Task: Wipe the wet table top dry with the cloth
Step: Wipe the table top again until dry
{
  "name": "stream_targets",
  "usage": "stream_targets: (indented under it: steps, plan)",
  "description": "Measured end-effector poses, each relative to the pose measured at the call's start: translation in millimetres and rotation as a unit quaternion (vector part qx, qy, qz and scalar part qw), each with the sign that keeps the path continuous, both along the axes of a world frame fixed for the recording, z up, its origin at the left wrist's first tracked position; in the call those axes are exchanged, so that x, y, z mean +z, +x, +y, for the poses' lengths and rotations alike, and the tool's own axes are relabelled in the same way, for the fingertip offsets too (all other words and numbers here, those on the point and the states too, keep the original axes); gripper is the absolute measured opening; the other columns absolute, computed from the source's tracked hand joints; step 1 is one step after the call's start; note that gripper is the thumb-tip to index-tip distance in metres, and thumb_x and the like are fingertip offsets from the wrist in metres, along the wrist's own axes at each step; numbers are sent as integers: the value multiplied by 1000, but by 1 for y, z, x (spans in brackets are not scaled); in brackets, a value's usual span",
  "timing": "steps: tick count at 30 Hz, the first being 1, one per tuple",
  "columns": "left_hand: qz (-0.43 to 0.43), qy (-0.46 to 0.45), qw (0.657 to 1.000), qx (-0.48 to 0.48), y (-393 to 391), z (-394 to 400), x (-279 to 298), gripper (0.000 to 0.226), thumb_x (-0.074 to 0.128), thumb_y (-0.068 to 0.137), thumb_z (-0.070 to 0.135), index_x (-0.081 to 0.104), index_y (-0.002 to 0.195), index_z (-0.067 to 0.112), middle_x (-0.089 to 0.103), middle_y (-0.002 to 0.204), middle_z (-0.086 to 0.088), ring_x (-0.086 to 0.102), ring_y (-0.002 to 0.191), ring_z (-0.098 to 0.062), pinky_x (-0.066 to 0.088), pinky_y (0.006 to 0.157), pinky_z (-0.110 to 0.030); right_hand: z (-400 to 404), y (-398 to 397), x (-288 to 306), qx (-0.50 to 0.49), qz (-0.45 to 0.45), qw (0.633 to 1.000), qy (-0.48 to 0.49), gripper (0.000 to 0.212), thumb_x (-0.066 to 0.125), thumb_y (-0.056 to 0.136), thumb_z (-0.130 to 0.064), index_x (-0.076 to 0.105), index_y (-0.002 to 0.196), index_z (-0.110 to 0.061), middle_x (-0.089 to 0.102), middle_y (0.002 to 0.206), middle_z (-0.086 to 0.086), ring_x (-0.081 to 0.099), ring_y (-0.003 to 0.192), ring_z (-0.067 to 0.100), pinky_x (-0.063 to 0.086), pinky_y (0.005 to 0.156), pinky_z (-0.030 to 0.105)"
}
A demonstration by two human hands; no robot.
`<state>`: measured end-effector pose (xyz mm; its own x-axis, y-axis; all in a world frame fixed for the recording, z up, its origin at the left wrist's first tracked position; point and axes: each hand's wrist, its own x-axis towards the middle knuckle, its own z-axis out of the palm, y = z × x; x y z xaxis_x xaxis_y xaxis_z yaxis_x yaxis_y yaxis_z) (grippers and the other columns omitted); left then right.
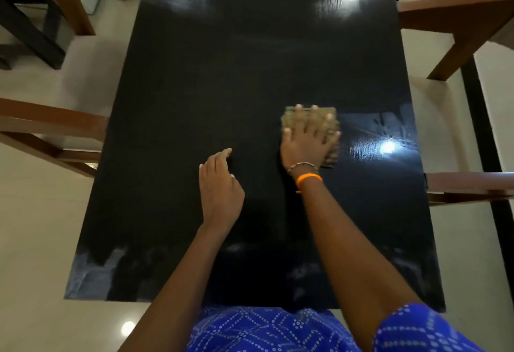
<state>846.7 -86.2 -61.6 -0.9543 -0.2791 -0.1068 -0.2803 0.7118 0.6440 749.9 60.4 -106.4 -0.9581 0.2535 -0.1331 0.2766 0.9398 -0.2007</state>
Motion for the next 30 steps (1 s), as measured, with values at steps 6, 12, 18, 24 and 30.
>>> stream_targets:
  steps: [6,12,18,24,30]
  plan:
    - [-7,-36,999,16,-22,-7,0,46,52,79,0,49,122,16,51,128,-2,38,129,-18,16,117,-43,-52,-26,3,359,-7,933,4,59,38,93,-43,22,149,-38,16,161,-4,6,149,30,7,115,59]
    - [9,2,999,-39,-51,16,0,41,55,82,8,48,121,18,51,126,0,38,128,-17,13,118,-40,73,-43,1,135,-1,990,37,59,36,94,-43,19,150,-39,13,161,-7,7,149,27,8,116,55]
    - [10,-49,996,-80,-56,28,-10,40,57,84,16,46,122,17,49,128,-2,36,131,-20,15,117,-42,179,-37,4,-155,-27,987,44,57,36,99,-35,15,152,-33,9,162,0,1,149,33,4,117,59]
    - [10,-47,992,-119,-54,41,-9,40,57,82,13,47,120,17,50,127,-1,37,131,-21,15,116,-41,101,-51,4,-122,-15,991,44,60,36,98,-38,12,153,-32,5,162,2,-2,149,34,2,117,60]
    - [22,-51,986,-155,-52,72,-3,35,40,67,-4,49,95,16,53,105,-4,48,113,-22,20,114,-43,41,-54,-2,269,-2,963,33,59,38,93,-44,21,149,-40,14,161,-5,4,149,29,4,114,58]
